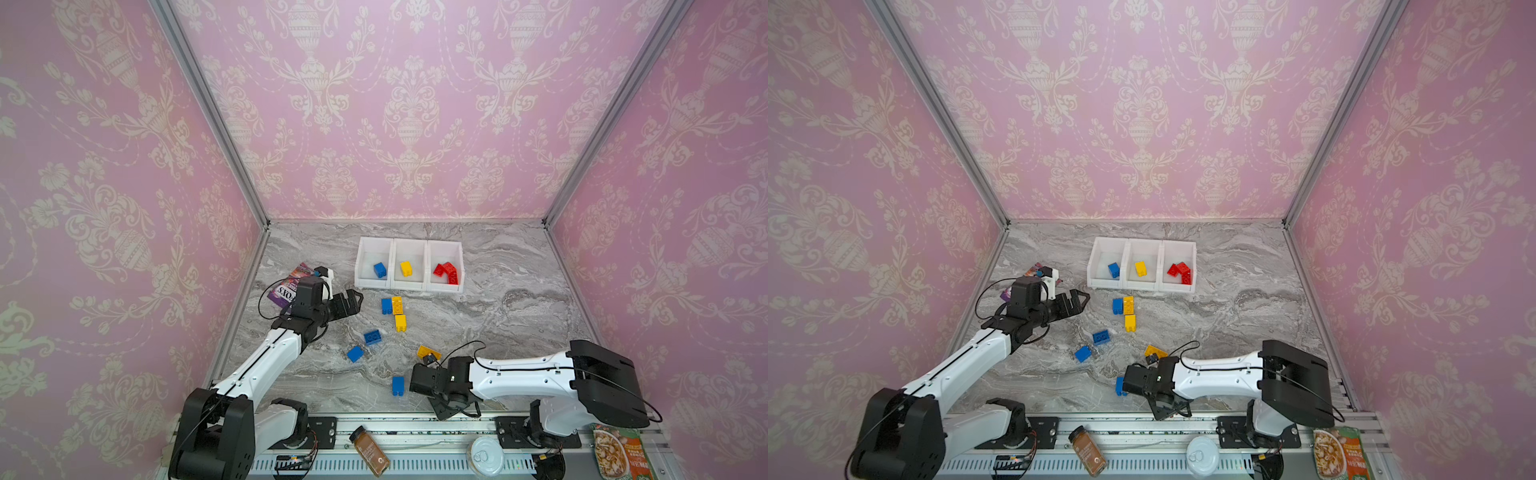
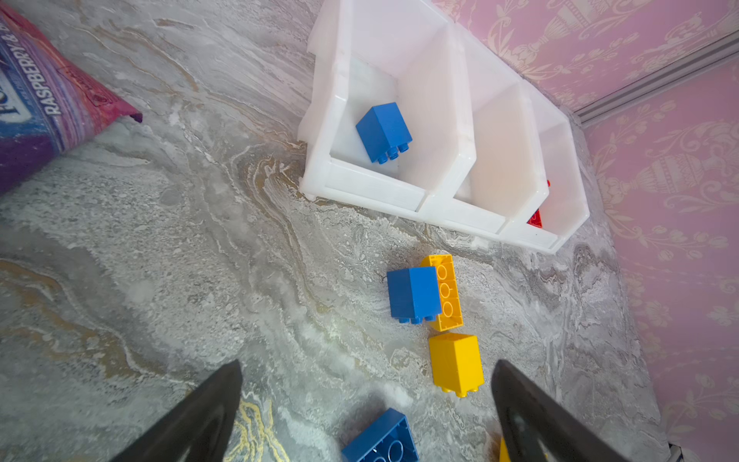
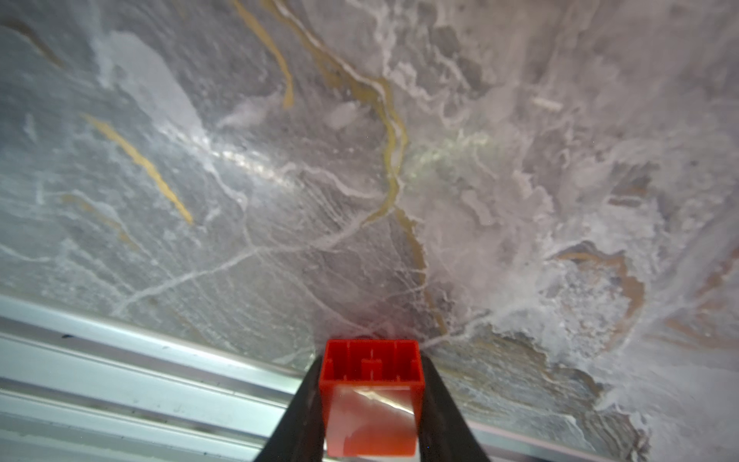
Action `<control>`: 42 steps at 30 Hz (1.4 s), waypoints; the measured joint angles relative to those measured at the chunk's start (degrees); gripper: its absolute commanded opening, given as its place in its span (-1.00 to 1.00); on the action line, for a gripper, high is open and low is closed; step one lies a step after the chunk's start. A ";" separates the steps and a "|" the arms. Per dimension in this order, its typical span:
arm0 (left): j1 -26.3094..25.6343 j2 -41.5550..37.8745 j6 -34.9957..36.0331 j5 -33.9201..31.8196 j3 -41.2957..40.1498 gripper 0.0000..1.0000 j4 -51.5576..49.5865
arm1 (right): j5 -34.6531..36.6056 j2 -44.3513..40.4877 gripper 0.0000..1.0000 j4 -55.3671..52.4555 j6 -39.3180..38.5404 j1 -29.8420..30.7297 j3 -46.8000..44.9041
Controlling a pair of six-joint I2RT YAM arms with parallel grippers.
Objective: Sort the legos into containers by color
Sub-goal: Pick up the lego from the bottom-center of the table, then place the lego in the container.
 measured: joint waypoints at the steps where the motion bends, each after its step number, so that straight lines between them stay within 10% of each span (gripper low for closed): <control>1: 0.00 0.00 0.00 0.00 0.00 0.99 0.00 | 0.24 0.00 -0.43 -0.31 -0.26 -0.24 0.33; 21: 0.00 0.00 0.00 0.04 0.00 0.99 0.02 | 4.42 -2.62 -0.37 -0.87 -19.56 -29.38 19.89; 42: 0.00 0.35 0.00 0.42 0.00 0.99 0.04 | 4.46 27.34 -0.38 7.98 -35.54 -50.25 48.39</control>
